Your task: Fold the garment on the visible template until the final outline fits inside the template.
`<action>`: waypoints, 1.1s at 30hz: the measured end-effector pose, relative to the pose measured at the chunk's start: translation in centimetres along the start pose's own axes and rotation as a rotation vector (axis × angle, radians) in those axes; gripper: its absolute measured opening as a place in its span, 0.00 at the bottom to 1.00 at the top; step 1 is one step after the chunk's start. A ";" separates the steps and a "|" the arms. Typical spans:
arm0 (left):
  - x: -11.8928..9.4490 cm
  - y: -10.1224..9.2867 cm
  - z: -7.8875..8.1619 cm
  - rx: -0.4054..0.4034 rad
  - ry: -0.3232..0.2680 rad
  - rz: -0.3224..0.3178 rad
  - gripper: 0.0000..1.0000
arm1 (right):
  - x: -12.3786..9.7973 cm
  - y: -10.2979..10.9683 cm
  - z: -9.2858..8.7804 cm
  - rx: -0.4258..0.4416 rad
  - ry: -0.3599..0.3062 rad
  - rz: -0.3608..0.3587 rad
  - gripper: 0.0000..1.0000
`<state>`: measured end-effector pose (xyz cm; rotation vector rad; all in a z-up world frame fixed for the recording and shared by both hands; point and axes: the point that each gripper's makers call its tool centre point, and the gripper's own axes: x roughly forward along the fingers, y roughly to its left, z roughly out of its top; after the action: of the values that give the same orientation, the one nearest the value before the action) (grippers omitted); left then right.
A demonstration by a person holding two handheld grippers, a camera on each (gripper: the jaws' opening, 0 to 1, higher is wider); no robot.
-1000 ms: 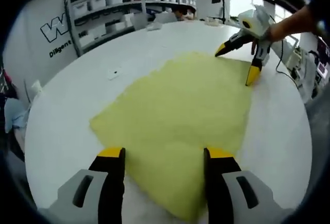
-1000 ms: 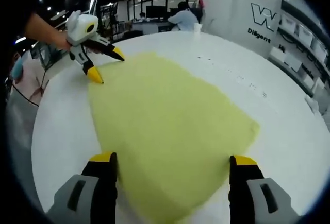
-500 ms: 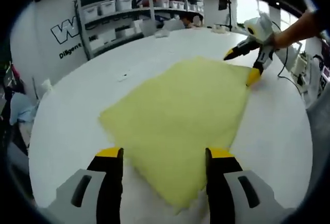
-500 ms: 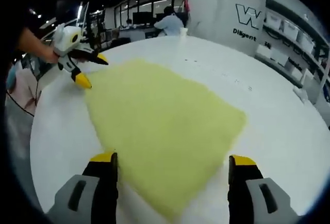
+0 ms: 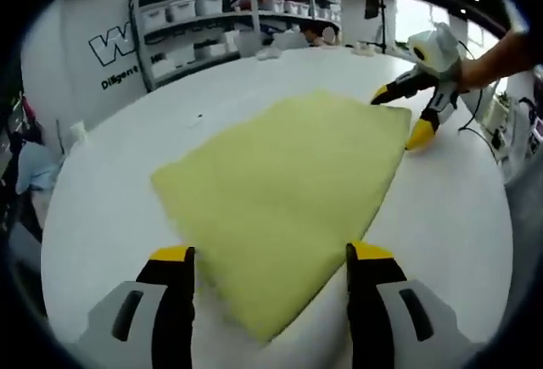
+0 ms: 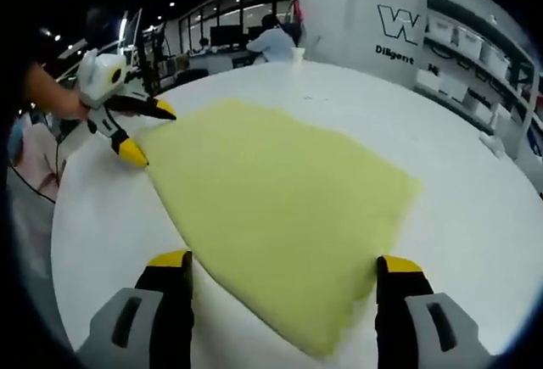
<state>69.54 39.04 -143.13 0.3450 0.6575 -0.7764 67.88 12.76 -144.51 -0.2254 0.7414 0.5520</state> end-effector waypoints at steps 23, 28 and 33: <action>-1.3 2.0 -0.3 0.012 -0.026 0.116 0.65 | -3.2 -3.3 -1.6 0.161 -0.046 -0.151 0.84; -1.9 2.6 -0.5 -0.032 -0.041 0.138 0.67 | -3.8 -4.5 -2.6 0.157 -0.019 -0.191 0.83; -2.7 4.2 -0.7 -0.046 -0.038 0.194 0.65 | -4.3 -5.8 -3.1 0.204 -0.020 -0.233 0.85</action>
<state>70.90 43.71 -141.64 0.3457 0.5954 -0.5812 66.62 5.05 -143.74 -0.1140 0.7346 0.2543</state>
